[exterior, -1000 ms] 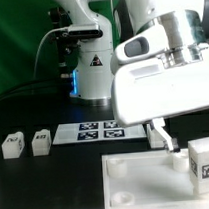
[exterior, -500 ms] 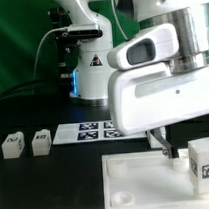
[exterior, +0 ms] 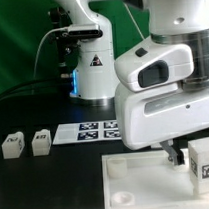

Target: Assemble one leg

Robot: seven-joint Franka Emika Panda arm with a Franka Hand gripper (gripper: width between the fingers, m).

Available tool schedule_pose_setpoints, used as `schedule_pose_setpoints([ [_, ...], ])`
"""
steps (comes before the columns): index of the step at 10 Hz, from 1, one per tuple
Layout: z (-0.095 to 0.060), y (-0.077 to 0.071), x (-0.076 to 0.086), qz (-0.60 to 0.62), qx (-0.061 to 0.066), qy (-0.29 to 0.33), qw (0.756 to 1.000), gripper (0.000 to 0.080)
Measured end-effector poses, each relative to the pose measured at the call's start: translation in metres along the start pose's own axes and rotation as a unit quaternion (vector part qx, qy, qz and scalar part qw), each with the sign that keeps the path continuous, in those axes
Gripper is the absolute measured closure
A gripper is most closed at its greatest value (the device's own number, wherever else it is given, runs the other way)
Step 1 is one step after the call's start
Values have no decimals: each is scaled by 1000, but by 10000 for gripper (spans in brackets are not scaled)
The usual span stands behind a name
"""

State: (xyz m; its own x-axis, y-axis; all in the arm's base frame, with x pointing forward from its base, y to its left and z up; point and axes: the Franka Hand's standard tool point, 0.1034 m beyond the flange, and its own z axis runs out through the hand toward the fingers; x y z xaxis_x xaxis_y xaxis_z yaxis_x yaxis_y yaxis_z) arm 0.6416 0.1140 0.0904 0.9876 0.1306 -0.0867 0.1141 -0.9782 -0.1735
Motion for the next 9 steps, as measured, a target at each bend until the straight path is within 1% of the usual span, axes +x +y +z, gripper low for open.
schedule_pose_setpoints([
  [1,0,0,0,0,0,0,1000,260],
  [2,0,0,0,0,0,0,1000,407],
  [3,0,0,0,1,0,0,1000,407],
  [4,0,0,0,14,0,0,1000,508],
  [6,1,0,0,29,1,2,1000,508],
  [7,1,3,1,121,1,19,992,508],
  [8,1,4,-1,182,5,34,983,508],
  [9,1,4,-3,271,8,45,961,508],
])
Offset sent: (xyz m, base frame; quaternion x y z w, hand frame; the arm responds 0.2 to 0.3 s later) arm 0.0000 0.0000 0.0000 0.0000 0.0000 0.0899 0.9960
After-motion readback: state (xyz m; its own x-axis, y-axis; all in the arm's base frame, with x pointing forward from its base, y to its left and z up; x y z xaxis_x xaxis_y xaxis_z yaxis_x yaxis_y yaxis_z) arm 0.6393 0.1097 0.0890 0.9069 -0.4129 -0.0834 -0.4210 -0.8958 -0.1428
